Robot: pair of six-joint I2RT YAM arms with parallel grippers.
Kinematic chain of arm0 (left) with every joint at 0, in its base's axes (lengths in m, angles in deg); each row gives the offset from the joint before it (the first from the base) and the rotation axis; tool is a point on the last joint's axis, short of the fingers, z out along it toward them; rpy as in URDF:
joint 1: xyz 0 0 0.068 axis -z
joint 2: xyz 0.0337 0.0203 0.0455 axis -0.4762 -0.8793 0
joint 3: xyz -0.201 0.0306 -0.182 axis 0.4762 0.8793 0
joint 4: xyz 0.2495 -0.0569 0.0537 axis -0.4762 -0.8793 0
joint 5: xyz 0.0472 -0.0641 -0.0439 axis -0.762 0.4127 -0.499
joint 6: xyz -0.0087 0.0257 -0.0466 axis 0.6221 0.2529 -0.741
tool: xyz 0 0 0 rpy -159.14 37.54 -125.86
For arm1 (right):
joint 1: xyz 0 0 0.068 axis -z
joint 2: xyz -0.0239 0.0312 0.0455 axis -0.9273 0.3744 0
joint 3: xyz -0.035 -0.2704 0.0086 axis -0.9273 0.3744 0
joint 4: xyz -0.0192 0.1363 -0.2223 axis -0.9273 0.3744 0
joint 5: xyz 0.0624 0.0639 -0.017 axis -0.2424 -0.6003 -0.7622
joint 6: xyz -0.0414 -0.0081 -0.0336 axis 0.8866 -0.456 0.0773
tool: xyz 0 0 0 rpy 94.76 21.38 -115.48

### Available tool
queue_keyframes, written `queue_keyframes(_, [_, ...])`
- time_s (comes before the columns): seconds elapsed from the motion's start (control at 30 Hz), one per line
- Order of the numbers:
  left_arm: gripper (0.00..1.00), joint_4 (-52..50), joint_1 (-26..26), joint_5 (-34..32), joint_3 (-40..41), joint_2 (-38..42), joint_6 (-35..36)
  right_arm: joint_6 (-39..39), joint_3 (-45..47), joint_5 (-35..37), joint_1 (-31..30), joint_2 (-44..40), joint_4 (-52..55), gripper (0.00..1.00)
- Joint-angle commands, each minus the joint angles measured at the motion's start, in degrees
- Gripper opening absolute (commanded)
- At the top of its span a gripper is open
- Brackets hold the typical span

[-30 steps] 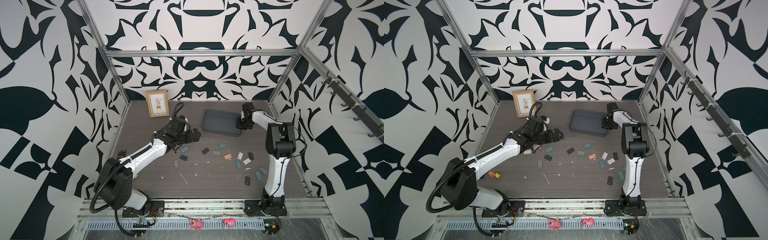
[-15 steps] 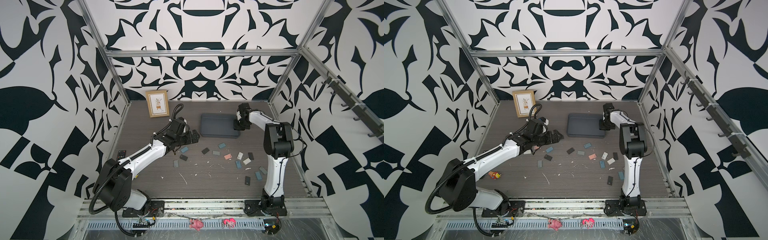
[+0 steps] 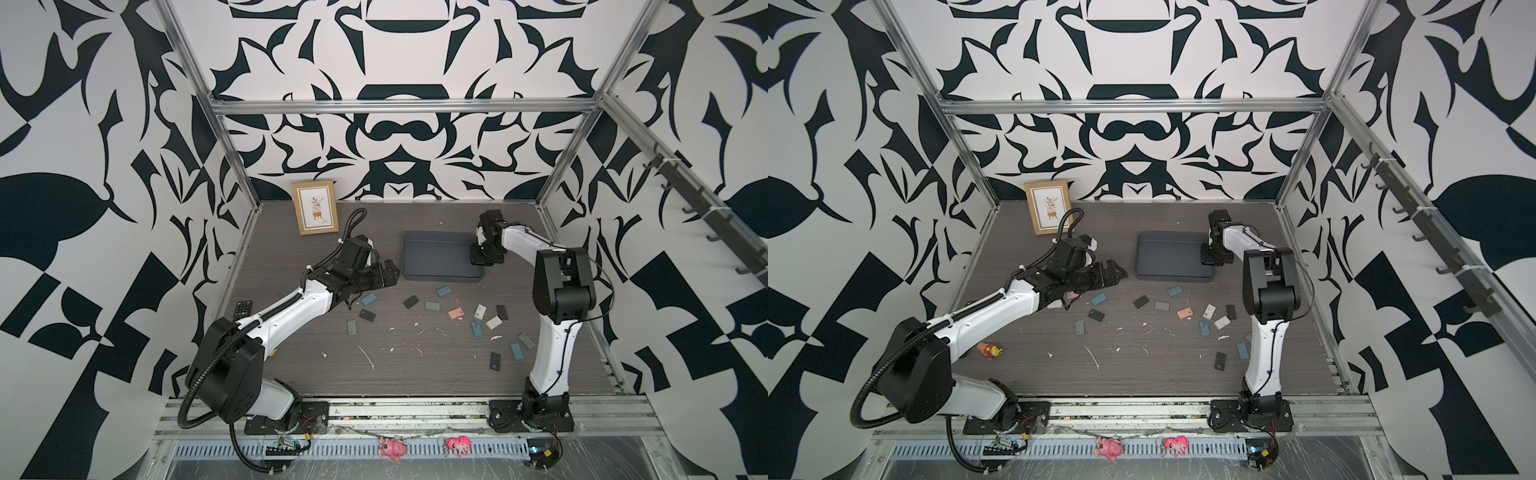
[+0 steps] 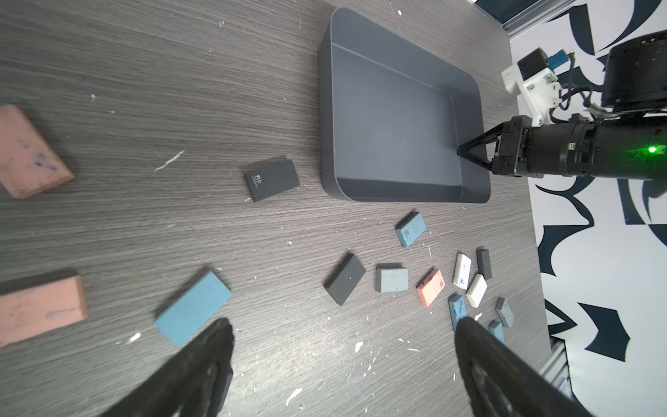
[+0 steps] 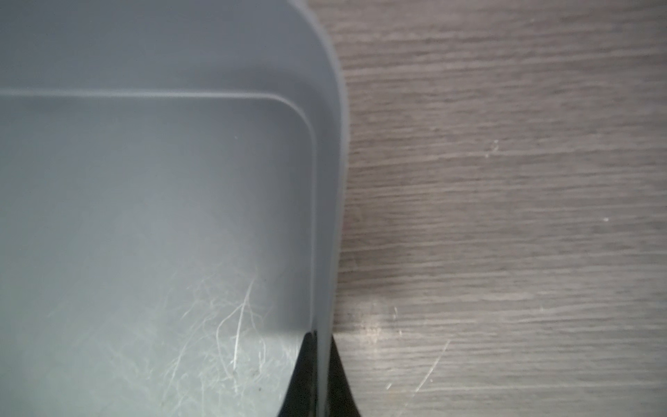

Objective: Put the eraser in the storage box
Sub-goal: Move the storage box to the center of the board.

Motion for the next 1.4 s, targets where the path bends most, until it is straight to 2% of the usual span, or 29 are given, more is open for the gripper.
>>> queue_keyframes(0.0, [0.99,0.45,-0.1,0.34,1.41,1.33,-1.34,-0.89,0.43,1.68,-0.3,-2.87,0.52,0.15])
queue_keyframes(0.23, [0.99,1.18,0.09,1.29,0.96,1.33,-2.02,-2.77,-1.4,1.42,-0.11,-5.93,2.5,0.42])
queue_keyframes(0.43, [0.99,4.22,1.05,1.34,2.66,2.25,-2.65,-4.9,-2.11,2.56,-0.09,-10.93,6.34,0.6])
queue_keyframes(0.57, [0.99,6.96,2.65,0.92,4.1,2.89,-3.62,-8.57,2.74,4.71,1.02,-17.45,8.24,0.71])
queue_keyframes(0.73, [0.99,8.32,5.36,0.78,4.07,2.98,-3.89,-16.12,13.74,6.26,3.58,-28.09,8.44,0.82])
queue_keyframes(0.83, [0.99,9.22,6.47,1.52,3.73,2.74,-3.98,-19.26,18.69,9.8,4.0,-31.98,10.99,0.85])
queue_keyframes(1.1, [0.99,10.18,8.1,3.05,3.61,3.6,-3.72,-29.29,31.4,12.7,5.84,-37.24,13.11,0.88])
queue_keyframes(1.27, [0.99,10.81,8.14,3.44,4.42,4.19,-3.72,-32.59,37.98,11.4,9.03,-38.21,11.41,0.88])
queue_keyframes(1.37, [0.99,11.23,8.21,3.74,4.85,4.4,-3.89,-32.84,42.11,7.3,11.88,-39.0,8.85,0.89])
